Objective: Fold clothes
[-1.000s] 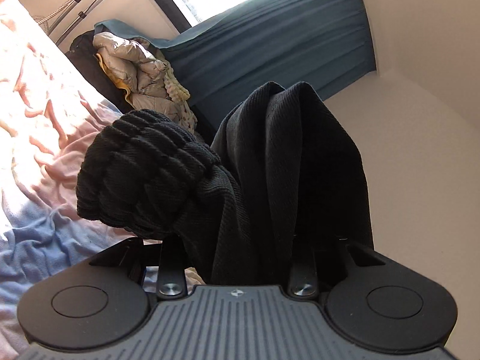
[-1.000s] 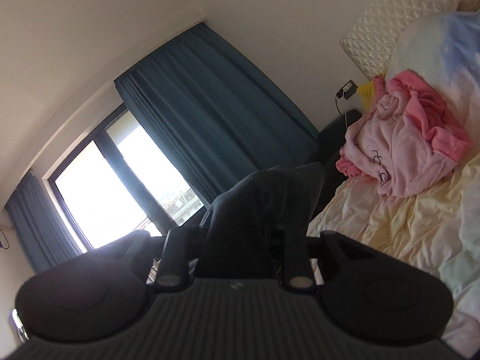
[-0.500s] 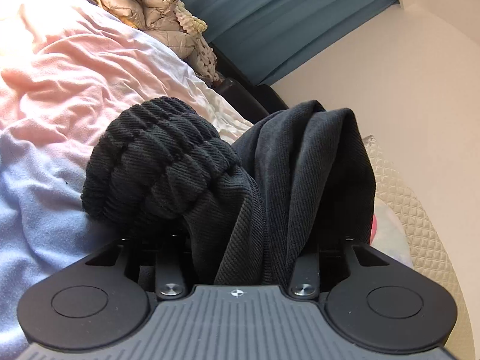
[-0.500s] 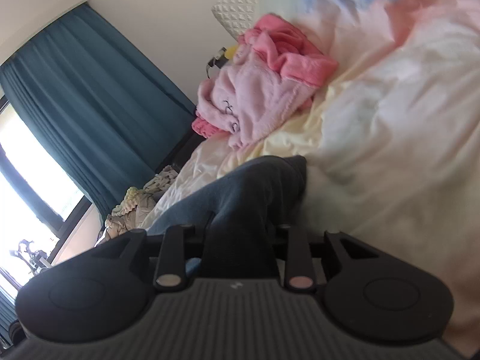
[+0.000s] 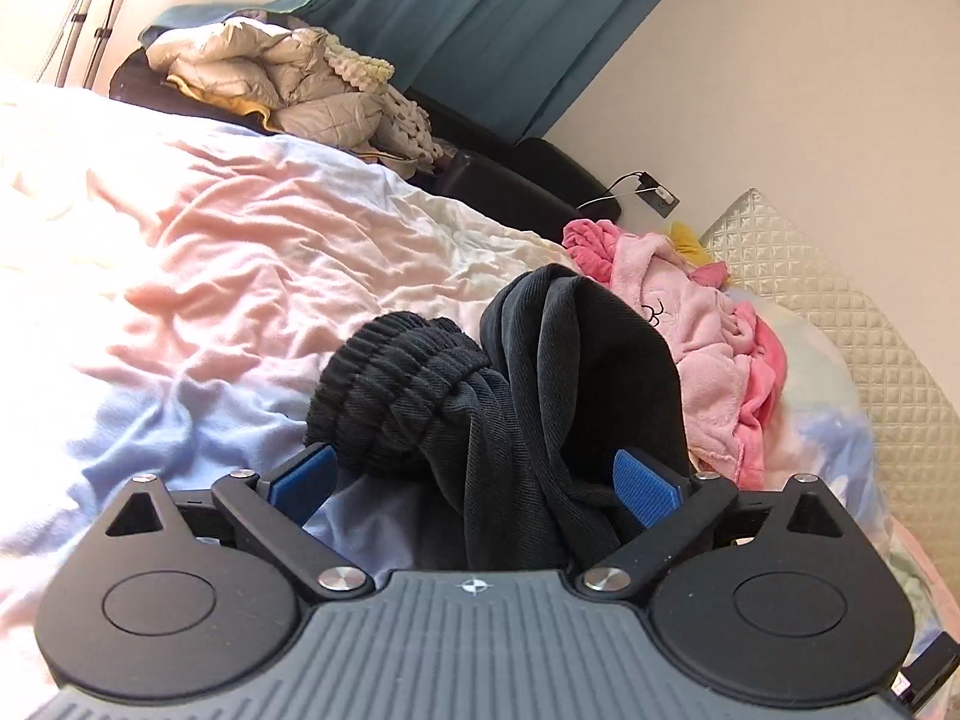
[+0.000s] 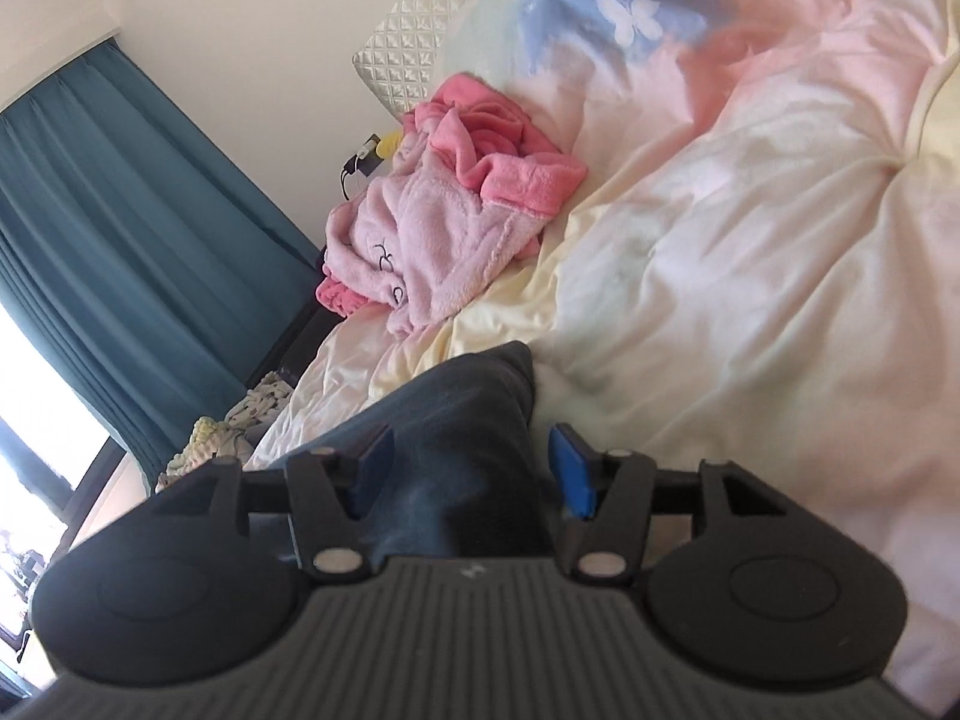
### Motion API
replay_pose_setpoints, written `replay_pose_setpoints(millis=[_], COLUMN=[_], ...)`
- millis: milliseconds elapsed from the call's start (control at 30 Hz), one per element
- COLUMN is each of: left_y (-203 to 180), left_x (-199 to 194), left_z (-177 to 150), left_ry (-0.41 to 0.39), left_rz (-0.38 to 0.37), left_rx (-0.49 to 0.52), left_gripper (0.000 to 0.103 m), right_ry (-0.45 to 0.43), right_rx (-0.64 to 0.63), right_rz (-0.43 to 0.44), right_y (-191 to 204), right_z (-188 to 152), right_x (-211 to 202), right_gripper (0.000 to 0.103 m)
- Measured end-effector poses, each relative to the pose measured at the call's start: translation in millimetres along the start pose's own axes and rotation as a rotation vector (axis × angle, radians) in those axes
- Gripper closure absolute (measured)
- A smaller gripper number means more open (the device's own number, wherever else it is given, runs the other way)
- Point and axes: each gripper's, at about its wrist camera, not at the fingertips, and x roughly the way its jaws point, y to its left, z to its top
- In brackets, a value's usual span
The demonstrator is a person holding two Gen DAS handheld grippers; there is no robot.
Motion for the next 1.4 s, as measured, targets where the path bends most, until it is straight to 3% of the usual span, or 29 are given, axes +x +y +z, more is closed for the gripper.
replay_pose_setpoints(millis=[167, 367, 567, 733, 900, 1067, 1233, 1400], left_y=[-3.7, 4.8, 19.0, 29.2, 26.7, 33.0, 36.2, 38.5], left_x=[-78.1, -187.0, -297.2, -365.0, -404.3, -422.8, -419.8, -404.8], left_z=[14.4, 27.0, 17.2, 2.3, -16.0, -29.7, -38.2, -38.0], left_ry=[-0.073, -0.183, -0.295, -0.366, -0.403, -0.417, -0.426, -0.423], left_rz=[0.062, 0.125, 0.254, 0.364, 0.508, 0.595, 0.615, 0.621], left_rx=[0.119, 0.19, 0.232, 0.26, 0.329, 0.309, 0.305, 0.293], left_gripper=[0.001, 0.0, 0.0, 0.0, 0.0, 0.0, 0.0, 0.0], right_ry=[-0.073, -0.096, -0.017, 0.016, 0.065, 0.091, 0.128, 0.155], right_rx=[-0.086, -0.205, -0.324, -0.417, -0.509, -0.595, -0.69, -0.688], right_rz=[0.049, 0.222, 0.353, 0.536, 0.648, 0.743, 0.788, 0.805], right_y=[26.0, 66.7, 99.4, 135.4, 162.2, 186.3, 197.2, 198.6], right_z=[11.3, 9.5, -9.3, -17.5, -35.4, -57.0, -78.5, -83.7], right_x=[-37.0, -89.9, -138.2, -183.0, -224.7, -260.1, -277.8, -278.8], right_gripper=[0.042, 0.042, 0.042, 0.042, 0.042, 0.042, 0.043, 0.042])
